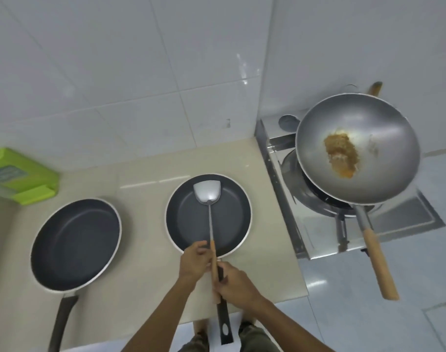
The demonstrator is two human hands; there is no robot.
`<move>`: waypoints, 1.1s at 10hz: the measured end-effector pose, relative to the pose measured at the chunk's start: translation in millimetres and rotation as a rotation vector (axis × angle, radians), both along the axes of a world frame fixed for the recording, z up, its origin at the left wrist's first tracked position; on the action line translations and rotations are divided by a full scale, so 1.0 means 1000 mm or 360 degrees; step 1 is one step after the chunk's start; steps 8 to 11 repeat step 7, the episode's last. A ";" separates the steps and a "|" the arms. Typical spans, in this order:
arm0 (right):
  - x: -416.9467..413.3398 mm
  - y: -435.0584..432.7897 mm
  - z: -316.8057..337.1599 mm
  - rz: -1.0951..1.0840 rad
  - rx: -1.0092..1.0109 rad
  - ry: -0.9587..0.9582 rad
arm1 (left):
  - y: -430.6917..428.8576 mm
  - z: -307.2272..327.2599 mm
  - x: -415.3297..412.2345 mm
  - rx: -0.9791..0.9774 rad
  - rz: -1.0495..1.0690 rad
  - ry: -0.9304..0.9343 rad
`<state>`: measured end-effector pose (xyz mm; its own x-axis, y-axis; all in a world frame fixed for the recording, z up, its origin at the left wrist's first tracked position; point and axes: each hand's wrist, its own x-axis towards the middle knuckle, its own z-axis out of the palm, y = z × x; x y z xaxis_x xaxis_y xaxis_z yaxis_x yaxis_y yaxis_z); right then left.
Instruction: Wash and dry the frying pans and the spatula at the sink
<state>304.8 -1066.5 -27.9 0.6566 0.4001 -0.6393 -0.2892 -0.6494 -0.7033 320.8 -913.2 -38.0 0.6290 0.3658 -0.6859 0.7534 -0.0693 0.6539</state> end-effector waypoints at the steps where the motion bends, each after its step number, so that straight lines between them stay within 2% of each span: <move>1: 0.006 -0.004 -0.005 0.0071 0.0024 0.0081 | -0.003 0.000 0.000 0.0163 -0.0035 -0.0012; 3: 0.011 -0.002 -0.012 0.0112 -0.0039 0.0055 | -0.009 0.000 -0.001 0.0263 -0.0044 -0.0021; 4: 0.014 -0.006 -0.010 0.0093 -0.0104 -0.0029 | -0.008 0.000 -0.003 0.0113 -0.0040 -0.0019; 5: 0.015 -0.010 -0.003 0.0100 -0.0195 -0.0092 | -0.004 -0.003 -0.008 0.0215 -0.0249 0.0004; 6: 0.019 -0.003 0.014 0.0377 -0.0545 -0.0604 | 0.017 0.004 -0.033 0.0829 -0.0688 -0.0119; 7: 0.021 0.017 0.026 0.0609 -0.0738 -0.1232 | 0.047 0.004 -0.057 0.1248 -0.0866 -0.0319; 11: 0.021 0.017 0.026 0.0609 -0.0738 -0.1232 | 0.047 0.004 -0.057 0.1248 -0.0866 -0.0319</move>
